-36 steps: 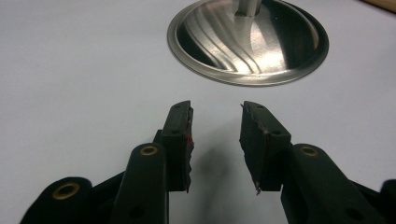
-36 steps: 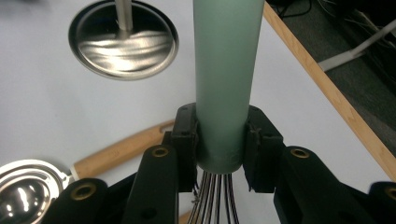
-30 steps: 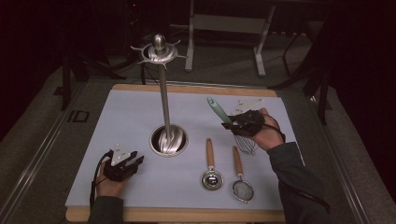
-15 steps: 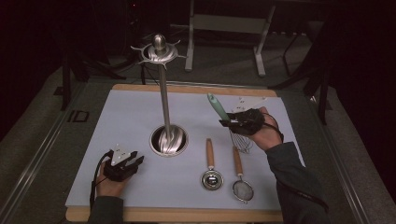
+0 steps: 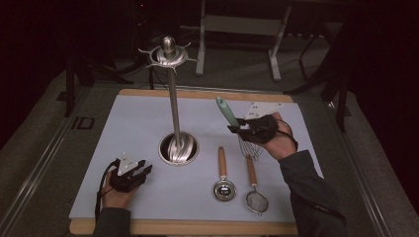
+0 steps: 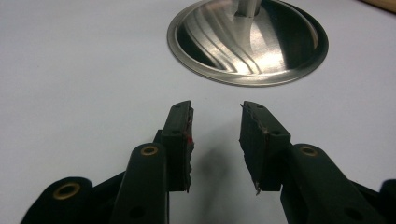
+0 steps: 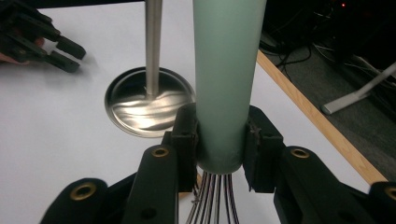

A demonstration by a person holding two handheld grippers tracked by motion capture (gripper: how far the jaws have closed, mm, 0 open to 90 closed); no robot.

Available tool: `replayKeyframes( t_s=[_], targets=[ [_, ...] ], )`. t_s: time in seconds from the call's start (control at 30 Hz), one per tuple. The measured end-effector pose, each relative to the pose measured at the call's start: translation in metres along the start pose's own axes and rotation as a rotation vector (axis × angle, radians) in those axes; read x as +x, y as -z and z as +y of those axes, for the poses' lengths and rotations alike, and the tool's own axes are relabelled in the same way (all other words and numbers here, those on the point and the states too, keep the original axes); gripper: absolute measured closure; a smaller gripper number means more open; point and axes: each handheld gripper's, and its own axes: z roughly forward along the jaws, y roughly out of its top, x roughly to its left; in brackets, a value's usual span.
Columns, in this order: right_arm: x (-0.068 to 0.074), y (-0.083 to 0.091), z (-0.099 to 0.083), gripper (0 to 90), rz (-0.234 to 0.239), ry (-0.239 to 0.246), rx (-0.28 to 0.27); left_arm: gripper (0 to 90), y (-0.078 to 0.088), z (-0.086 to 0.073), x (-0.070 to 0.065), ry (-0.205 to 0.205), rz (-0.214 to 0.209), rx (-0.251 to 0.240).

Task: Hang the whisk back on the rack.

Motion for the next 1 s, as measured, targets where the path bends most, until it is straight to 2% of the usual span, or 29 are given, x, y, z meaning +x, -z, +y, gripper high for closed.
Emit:
replayKeyframes(
  t_s=[0.27, 0.63, 1.0],
  targets=[
    [0.008, 0.000, 0.006, 69.5, 0.017, 0.020, -0.037, 64.2, 0.000, 0.000, 0.000, -0.001, 0.002, 0.000],
    [0.022, 0.003, 0.025, 69.5, 0.040, 0.065, -0.079, 64.2, 0.001, 0.000, 0.002, 0.012, -0.001, -0.009],
    [0.027, 0.008, 0.041, 69.5, 0.029, 0.090, -0.111, 64.5, 0.001, 0.000, 0.001, 0.005, 0.001, -0.008]
  ],
)
